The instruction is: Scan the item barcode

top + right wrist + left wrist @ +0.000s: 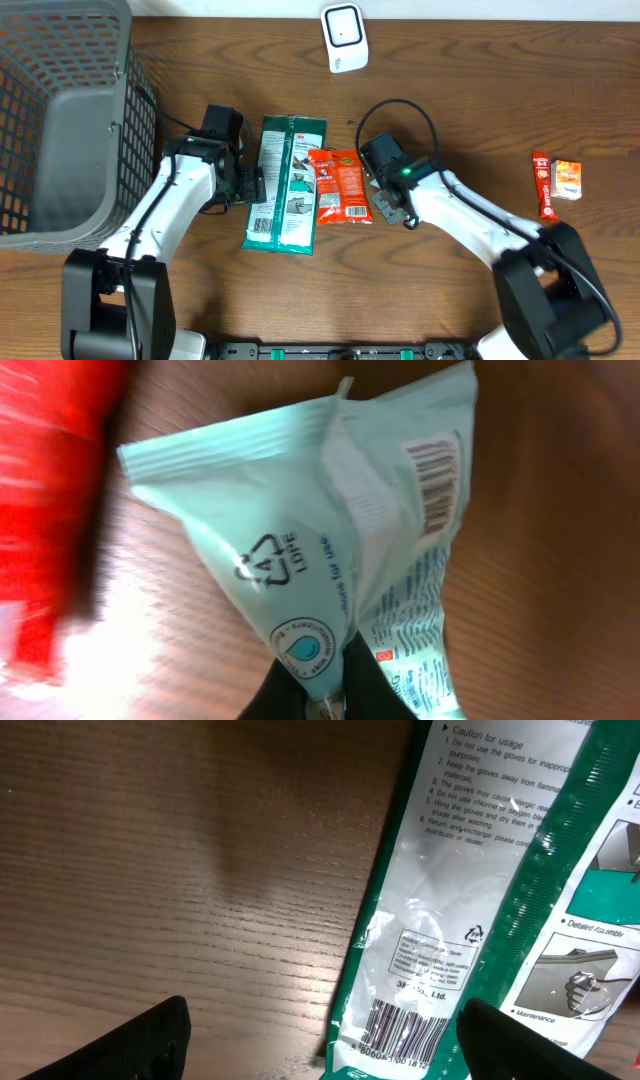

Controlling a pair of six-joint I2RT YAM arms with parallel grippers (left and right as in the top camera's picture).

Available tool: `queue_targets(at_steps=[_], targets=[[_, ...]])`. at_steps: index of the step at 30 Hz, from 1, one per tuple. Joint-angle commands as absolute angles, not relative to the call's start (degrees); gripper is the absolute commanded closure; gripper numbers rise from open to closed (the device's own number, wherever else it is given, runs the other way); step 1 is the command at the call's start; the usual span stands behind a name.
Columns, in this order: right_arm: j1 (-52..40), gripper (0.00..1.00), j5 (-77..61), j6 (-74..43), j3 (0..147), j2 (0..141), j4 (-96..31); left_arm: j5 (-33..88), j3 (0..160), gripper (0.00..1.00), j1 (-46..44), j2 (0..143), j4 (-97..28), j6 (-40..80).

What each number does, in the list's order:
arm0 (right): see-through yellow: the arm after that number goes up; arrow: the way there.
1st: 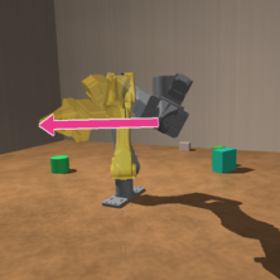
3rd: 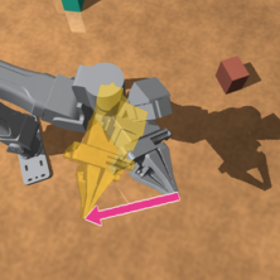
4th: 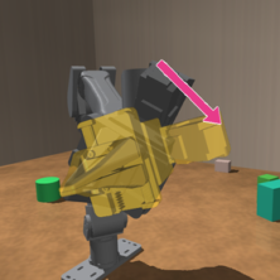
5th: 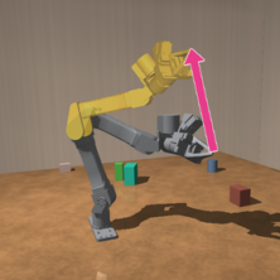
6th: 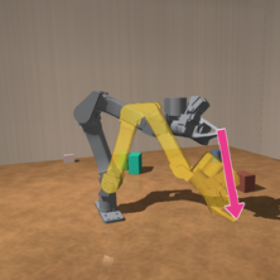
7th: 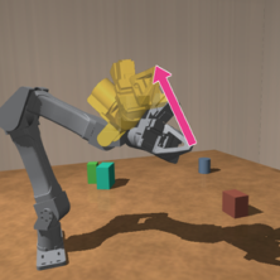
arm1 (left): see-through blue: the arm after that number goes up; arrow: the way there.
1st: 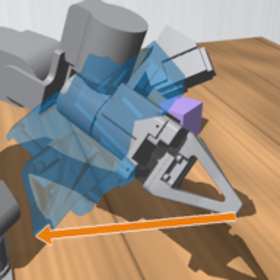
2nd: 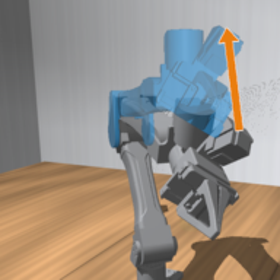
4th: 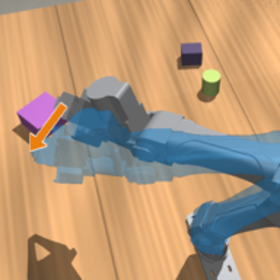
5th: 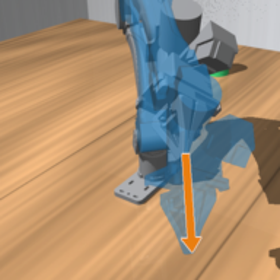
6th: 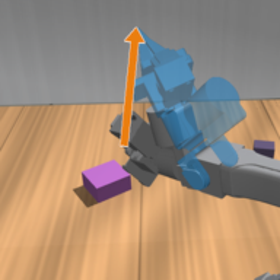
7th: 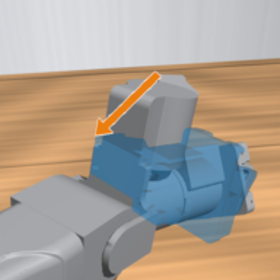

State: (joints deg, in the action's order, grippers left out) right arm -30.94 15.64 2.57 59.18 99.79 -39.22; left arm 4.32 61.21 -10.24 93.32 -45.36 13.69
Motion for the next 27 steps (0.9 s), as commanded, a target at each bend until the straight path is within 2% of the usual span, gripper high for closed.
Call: queue_targets(at_steps=[1,3,7,11,27], targets=[[-31.3,0.87,12.5,0.8,59.7,95.3,-39.5,3.8,61.5,0.14,-10.2,93.3,-45.5,13.9],[-31.3,0.83,10.9,0.9,59.5,95.3,-39.5,3.8,61.5,0.14,-10.2,93.3,-45.5,13.8],[-31.3,0.82,11.6,0.9,58.5,96.3,-39.3,3.8,61.5,0.14,-10.2,93.3,-45.5,13.8],[-31.5,0.66,11.3,0.6,58.3,97.8,-38.9,3.8,61.5,0.14,-10.2,93.3,-45.5,13.8],[-32.5,0.66,10.7,-1.7,58.3,100.1,-39.2,3.8,61.5,0.14,-10.2,93.3,-45.5,13.9]])
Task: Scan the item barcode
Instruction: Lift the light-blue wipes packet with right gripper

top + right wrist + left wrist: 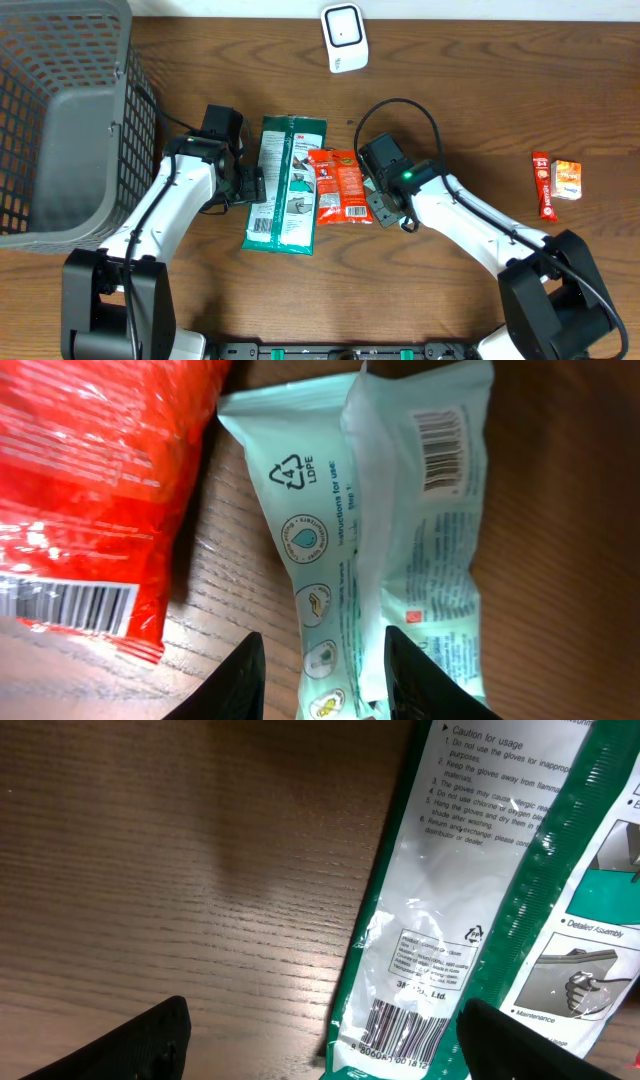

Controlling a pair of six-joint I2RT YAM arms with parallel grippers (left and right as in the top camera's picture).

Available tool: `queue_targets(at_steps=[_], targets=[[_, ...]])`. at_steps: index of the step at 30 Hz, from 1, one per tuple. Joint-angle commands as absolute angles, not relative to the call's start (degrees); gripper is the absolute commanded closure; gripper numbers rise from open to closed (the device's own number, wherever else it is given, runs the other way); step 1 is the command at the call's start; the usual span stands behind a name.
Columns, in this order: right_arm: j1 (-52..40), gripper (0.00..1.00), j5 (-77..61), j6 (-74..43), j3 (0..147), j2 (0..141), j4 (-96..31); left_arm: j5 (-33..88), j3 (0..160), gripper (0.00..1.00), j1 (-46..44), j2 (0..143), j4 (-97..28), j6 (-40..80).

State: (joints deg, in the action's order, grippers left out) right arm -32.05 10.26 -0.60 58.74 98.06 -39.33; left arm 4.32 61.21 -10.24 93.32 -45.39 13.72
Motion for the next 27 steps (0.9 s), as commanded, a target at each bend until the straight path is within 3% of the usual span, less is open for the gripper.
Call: queue_targets(at_steps=[1,9,13,22,27], targets=[[-32.5,0.67,10.9,-1.7,58.3,100.5,-39.3,3.8,61.5,0.14,-10.2,93.3,-45.5,13.8],[-33.2,0.77,10.9,-1.7,58.3,104.6,-39.4,3.8,61.5,0.14,-10.2,93.3,-45.5,13.9],[-33.2,0.99,11.1,0.6,58.5,104.6,-39.9,3.8,61.5,0.14,-10.2,93.3,-45.5,13.9],[-33.8,0.99,9.8,-0.5,62.3,97.2,-43.5,3.8,61.5,0.14,-10.2,93.3,-45.5,13.8],[-33.3,0.99,8.0,-8.0,62.4,90.9,-43.2,3.8,61.5,0.13,-10.2,93.3,-45.5,13.8]])
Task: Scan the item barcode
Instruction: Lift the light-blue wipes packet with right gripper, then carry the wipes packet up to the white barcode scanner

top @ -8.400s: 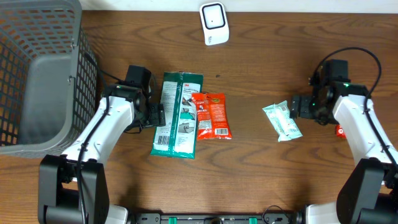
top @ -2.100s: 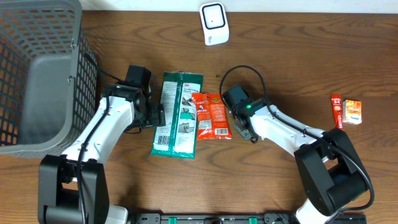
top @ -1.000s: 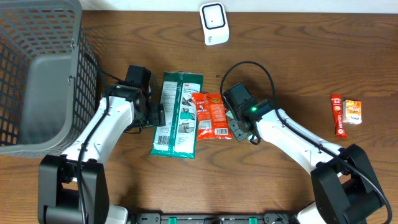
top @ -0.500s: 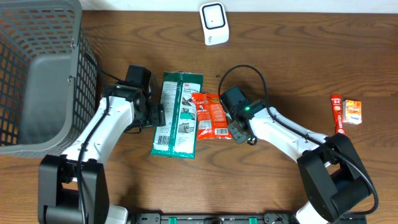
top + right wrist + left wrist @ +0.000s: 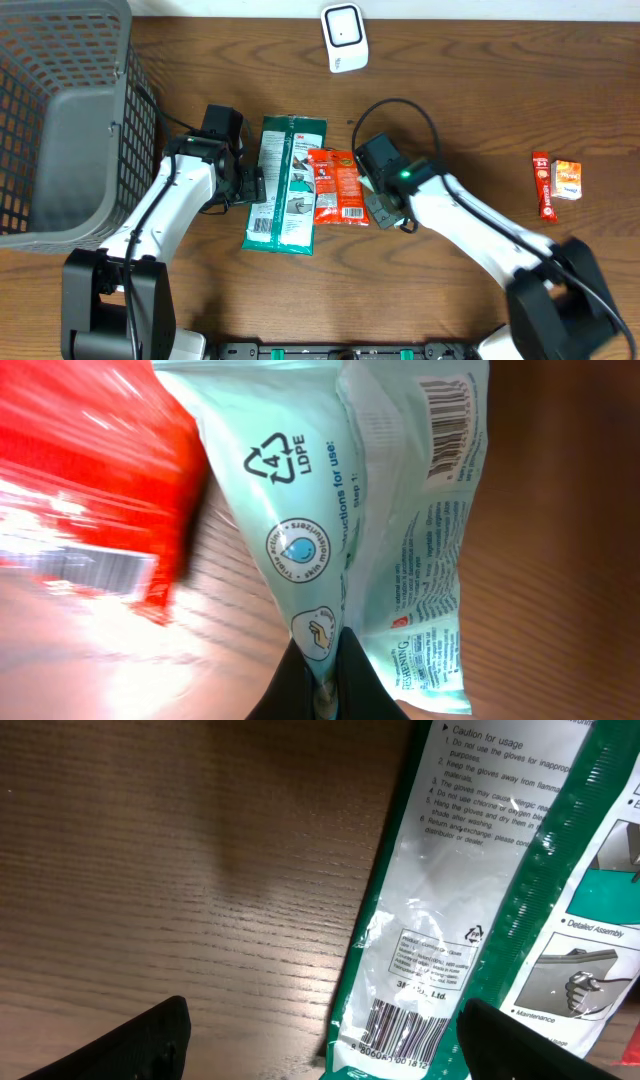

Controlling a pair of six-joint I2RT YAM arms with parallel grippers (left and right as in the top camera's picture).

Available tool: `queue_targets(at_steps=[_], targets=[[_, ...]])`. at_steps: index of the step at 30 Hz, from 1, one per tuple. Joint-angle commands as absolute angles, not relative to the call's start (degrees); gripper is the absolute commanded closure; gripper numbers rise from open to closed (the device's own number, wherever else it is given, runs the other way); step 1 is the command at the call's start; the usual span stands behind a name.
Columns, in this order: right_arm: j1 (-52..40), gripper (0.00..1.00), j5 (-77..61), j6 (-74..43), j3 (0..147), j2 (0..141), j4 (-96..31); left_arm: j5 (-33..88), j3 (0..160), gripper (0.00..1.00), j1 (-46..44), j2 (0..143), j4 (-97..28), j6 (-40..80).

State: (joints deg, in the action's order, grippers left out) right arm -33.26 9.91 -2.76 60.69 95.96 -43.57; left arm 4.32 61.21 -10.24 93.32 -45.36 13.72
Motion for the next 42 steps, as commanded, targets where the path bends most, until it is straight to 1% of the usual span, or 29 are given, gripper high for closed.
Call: queue_targets(at_steps=[1,8,13,17,20,24,29,34,42], targets=[[-33.0,0.99,6.6,-8.9,62.4,89.5,-42.9,3.8,61.5,0.14,-10.2,93.3,-45.5,13.9],[-29.8,0.99,-6.3,-13.6,64.6,81.5,-42.9,3.8,61.5,0.14,-10.2,93.3,-45.5,13.9],[-26.8,0.99,-13.0,-18.1,72.5,80.8,-45.3,3.8,61.5,0.14,-10.2,93.3,-45.5,13.9],[-26.1,0.99,-13.7,-22.3,80.2,81.0,-45.8,3.8,61.5,0.14,-10.2,93.3,-45.5,13.8],[-25.7,0.99,-12.7,-29.2,86.6,81.7,-45.7,3.8,61.5,0.14,-10.2,93.3,-45.5,13.8],[-25.5,0.99,-10.2,-32.6,95.2,83.8,-42.8,3.8,61.5,0.14,-10.2,93.3,-45.5,13.9],[-25.5,0.99,-7.7,-39.4,102.5,87.1,-31.1,3.8,61.5,0.14,-10.2,93.3,-45.5,13.9],[-25.5,0.99,-4.6,-49.3,103.6,89.9,-16.7,3.8,61.5,0.14,-10.2,93.3,-45.5,13.9],[-22.9,0.99,-21.2,-69.8,104.3,102.5,5.1,3.8,61.5,0.14,-10.2,93.3,-45.5,13.8]])
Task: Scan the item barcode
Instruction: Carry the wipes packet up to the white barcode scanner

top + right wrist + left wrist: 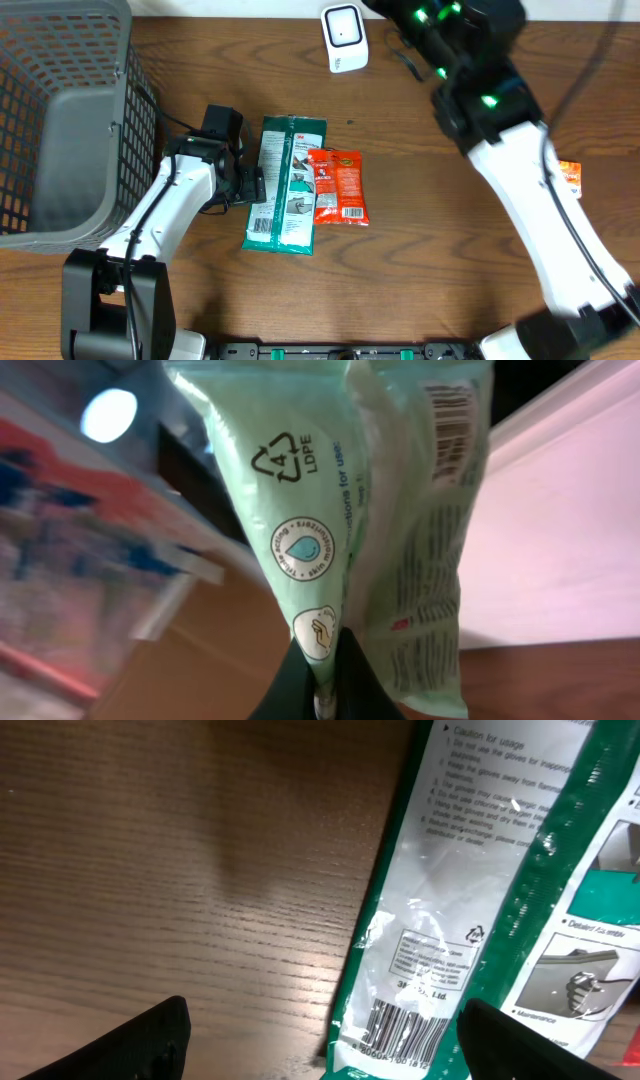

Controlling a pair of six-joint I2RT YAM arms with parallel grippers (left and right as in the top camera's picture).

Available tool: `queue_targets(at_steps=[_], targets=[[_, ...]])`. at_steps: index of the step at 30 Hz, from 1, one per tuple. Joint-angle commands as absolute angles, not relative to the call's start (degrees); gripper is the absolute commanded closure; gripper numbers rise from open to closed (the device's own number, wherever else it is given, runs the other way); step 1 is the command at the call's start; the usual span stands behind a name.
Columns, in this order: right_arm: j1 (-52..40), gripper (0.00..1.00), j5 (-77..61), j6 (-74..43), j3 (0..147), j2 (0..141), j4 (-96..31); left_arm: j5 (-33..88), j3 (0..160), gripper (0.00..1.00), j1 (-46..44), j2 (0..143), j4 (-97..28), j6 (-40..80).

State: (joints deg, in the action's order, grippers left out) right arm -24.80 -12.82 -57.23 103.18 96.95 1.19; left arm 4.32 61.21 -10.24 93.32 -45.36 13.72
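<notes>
A mint-green wipe packet (330, 510) hangs in the right wrist view, its barcode (448, 420) at the upper right. My right gripper (320, 685) is shut on the packet's lower edge. In the overhead view the right arm (480, 90) is raised high over the back of the table, near the white scanner (343, 38); the packet does not show there. My left gripper (325, 1055) stands open low over the table, straddling the barcode end of a green glove pack (470, 900), which also shows from overhead (286, 185).
A red snack pack (338, 186) lies against the green pack's right side. A grey wire basket (60, 120) fills the left of the table. A small orange box (570, 175) shows at the right edge behind the raised arm.
My right arm has gone from low beside the red pack to high over the back of the table, with the mint packet still gripped. The left arm has barely shifted.
My right gripper was shut on the mint packet on the table beside the red pack. Then it stood open with the packet lying between its fingers. Then it was shut on the packet again, and now holds it up off the table. The left gripper stayed open.
</notes>
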Motion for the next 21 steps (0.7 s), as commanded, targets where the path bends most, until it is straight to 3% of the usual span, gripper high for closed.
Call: queue_targets(at_steps=[1,4,10,21], targets=[[-22.1,0.99,-24.2,-72.5,105.0,104.7,7.6,3.8,61.5,0.14,-10.2,93.3,-45.5,13.9],[-18.8,0.99,-36.4,-79.5,109.3,112.8,14.2,3.8,61.5,0.14,-10.2,93.3,-45.5,13.9],[-14.5,0.99,-50.9,-81.9,114.5,126.6,17.8,3.8,61.5,0.14,-10.2,93.3,-45.5,13.9],[-9.7,0.99,-58.3,-100.6,114.5,147.5,44.7,3.8,61.5,0.14,-10.2,93.3,-45.5,13.9]])
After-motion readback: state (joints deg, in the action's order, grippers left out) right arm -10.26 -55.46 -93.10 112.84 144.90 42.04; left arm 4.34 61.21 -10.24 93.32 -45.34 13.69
